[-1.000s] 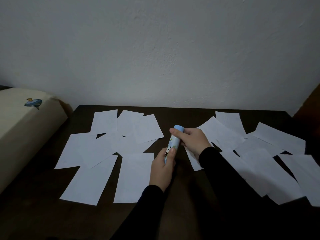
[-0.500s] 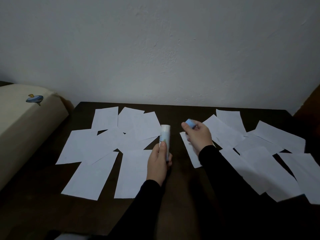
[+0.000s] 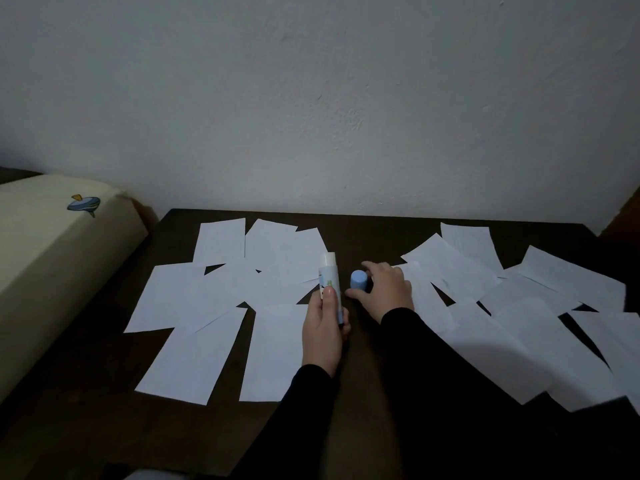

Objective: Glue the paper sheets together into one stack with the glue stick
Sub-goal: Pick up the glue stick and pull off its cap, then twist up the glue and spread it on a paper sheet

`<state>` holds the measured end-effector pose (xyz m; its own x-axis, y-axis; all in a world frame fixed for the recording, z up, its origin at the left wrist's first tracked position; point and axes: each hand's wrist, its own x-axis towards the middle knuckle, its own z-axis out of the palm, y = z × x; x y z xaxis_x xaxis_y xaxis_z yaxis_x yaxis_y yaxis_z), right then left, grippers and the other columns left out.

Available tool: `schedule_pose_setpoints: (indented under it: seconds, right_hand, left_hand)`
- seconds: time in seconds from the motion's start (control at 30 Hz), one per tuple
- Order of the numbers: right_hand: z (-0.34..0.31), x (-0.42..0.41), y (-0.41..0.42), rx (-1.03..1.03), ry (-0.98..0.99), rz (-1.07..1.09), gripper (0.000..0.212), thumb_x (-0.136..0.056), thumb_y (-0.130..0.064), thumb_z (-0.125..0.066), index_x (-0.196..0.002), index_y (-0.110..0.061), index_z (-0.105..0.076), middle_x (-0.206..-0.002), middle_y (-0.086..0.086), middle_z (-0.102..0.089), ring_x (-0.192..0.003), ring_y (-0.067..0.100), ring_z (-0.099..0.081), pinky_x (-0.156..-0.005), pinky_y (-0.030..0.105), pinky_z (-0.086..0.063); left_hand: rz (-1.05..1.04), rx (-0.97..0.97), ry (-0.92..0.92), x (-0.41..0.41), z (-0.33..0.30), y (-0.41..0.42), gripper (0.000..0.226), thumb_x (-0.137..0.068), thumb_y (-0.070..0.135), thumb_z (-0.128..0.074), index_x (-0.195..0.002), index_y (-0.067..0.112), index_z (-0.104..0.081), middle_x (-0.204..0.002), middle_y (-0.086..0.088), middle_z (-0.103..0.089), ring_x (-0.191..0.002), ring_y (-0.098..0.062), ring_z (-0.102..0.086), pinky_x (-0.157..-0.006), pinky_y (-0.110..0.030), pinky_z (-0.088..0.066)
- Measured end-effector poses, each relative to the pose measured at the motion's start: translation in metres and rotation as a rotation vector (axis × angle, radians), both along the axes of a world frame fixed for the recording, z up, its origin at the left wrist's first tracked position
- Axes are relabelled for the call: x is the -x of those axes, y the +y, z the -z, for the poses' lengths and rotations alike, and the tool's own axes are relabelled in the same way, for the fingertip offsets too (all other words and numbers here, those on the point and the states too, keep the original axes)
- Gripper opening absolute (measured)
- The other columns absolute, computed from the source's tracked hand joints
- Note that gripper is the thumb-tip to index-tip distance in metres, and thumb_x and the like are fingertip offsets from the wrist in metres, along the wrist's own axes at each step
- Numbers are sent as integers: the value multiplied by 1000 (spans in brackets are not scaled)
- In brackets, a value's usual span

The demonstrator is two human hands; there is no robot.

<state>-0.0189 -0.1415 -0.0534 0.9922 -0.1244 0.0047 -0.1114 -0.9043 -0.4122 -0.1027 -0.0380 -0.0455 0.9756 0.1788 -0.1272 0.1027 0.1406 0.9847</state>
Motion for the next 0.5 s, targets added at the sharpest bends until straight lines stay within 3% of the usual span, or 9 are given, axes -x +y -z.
schedule_pose_setpoints:
  seconds: [0.07,0.17,0.27,0.4,0.5]
  right_hand:
    - [-7,10,-4,-59,-31,-7,67,-84,-46,-69,-142,-30,-41,-140,-1,-45,-128,19,-40,-104,38,-39]
    - [-24,37,-8,-324,-114,-15,48,-92,-35,-61,-137,-27,-48,-137,-2,-49,-123,13,-44,-102,30,-40]
    - [-44,69,-13,-789,-5,-9,44,-95,-36,-56,-136,-19,-52,-130,-3,-58,-112,6,-52,-95,24,-45]
    - [-58,94,-23,-1181,119,46,42,-93,-28,-60,-133,-14,-55,-119,-1,-65,-109,11,-60,-89,27,-52]
    - [-57,109,-31,-1398,138,78,39,-96,-19,-56,-134,-11,-53,-117,1,-66,-109,14,-62,-93,30,-52]
  left_hand:
    - [0,-32,-10,0,0,-2,22,-99,50,-32,-99,35,-48,-81,-1,-56,-73,-11,-52,-68,-28,-49]
    - [6,-103,-25,3,2,-4,17,-103,39,-33,-105,34,-49,-104,-1,-58,-94,-12,-56,-86,-29,-53]
    - [72,-264,-119,8,5,-5,23,-104,24,-33,-117,23,-51,-112,1,-58,-101,-9,-55,-81,-15,-48]
    - [151,-328,-201,17,0,-10,24,-99,29,-37,-113,26,-56,-105,3,-63,-96,-11,-59,-82,-30,-51]
    - [241,-442,-314,22,-5,-8,23,-94,36,-41,-111,33,-57,-98,8,-65,-87,-7,-61,-76,-31,-51]
